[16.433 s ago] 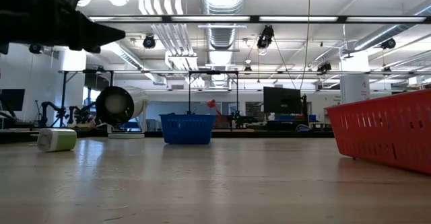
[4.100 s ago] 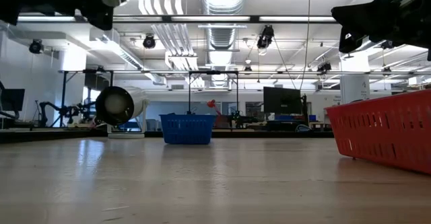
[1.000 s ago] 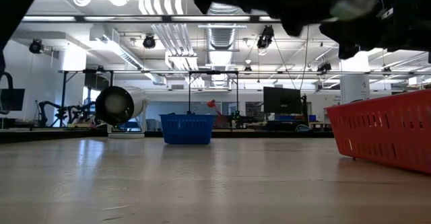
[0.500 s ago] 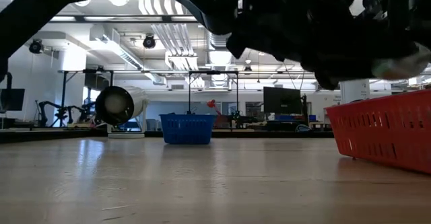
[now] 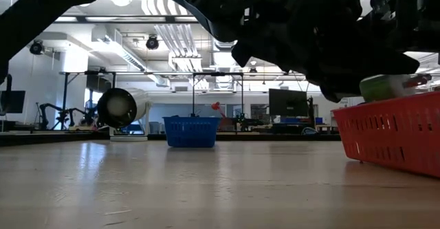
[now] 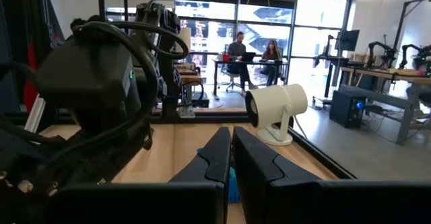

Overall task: Pick & Place Office items
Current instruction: Put the green charger adapter into the red bin, then put the purple charger adapter into the red bin

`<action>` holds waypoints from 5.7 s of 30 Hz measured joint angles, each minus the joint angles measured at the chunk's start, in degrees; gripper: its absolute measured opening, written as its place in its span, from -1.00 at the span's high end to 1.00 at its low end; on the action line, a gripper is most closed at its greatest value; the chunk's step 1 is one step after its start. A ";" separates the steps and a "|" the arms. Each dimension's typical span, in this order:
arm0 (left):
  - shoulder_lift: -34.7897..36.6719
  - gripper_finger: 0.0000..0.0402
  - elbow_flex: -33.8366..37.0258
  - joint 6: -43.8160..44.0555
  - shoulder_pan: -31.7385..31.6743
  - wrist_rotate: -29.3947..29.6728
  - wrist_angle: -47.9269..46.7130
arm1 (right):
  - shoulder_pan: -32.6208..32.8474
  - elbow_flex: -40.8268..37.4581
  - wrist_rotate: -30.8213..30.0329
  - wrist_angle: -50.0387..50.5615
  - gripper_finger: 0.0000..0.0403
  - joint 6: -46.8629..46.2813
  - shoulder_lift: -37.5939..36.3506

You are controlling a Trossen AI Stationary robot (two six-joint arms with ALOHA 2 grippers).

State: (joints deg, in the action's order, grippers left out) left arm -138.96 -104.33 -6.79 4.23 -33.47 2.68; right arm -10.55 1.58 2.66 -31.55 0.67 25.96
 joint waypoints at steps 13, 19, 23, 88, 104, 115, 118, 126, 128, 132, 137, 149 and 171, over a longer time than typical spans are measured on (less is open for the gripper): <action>3.51 -0.39 -0.44 -1.28 0.00 0.04 -0.66 | 0.02 0.00 0.11 0.00 0.94 -0.02 0.00; 11.60 -0.36 -0.41 -7.65 -0.04 0.05 -11.37 | -0.02 0.00 0.16 -0.02 0.94 -0.48 0.00; 20.39 -0.20 1.19 -12.06 0.04 0.18 -19.02 | 0.01 0.00 0.25 0.09 0.94 -0.50 0.00; 138.92 1.00 103.60 -5.62 -12.41 32.98 -3.48 | -2.03 0.59 0.39 27.93 0.94 -5.03 -25.94; 138.94 1.00 103.32 -5.86 -12.41 31.26 -3.93 | -2.03 0.57 0.35 27.77 0.94 -6.06 -25.80; 138.97 0.93 100.79 -0.90 -12.41 31.72 -5.69 | -1.99 2.35 -2.23 28.18 0.94 -6.71 -20.16; 138.69 0.98 98.89 0.83 -12.41 33.46 -9.25 | -1.99 3.86 -4.17 28.28 0.94 -7.43 -15.76; 136.65 0.99 95.16 4.45 -12.41 40.21 -14.64 | -1.99 6.43 -7.68 28.35 0.94 -8.04 -4.51; 136.30 0.99 94.62 4.59 -12.41 40.35 -15.13 | -1.99 7.11 -9.51 28.30 0.94 -8.02 -2.45; 136.23 0.98 94.53 4.04 -12.37 40.33 -14.84 | -1.99 7.61 -10.36 26.02 0.94 -7.69 1.20; 136.23 0.99 93.08 4.20 -12.37 40.78 -13.39 | -1.99 7.61 -10.36 22.42 0.94 -4.83 4.12; 133.90 0.99 90.73 5.49 -12.41 54.66 -12.42 | -2.86 7.61 -13.84 18.50 0.94 2.71 5.70; 116.16 0.98 88.39 -0.27 -12.41 54.97 -6.08 | -5.75 15.08 -15.39 29.66 0.94 -1.05 21.04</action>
State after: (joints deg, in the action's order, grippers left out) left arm -22.80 -15.94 -7.06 -8.19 21.50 -3.40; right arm -16.29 16.66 -12.73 -1.89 -0.38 47.00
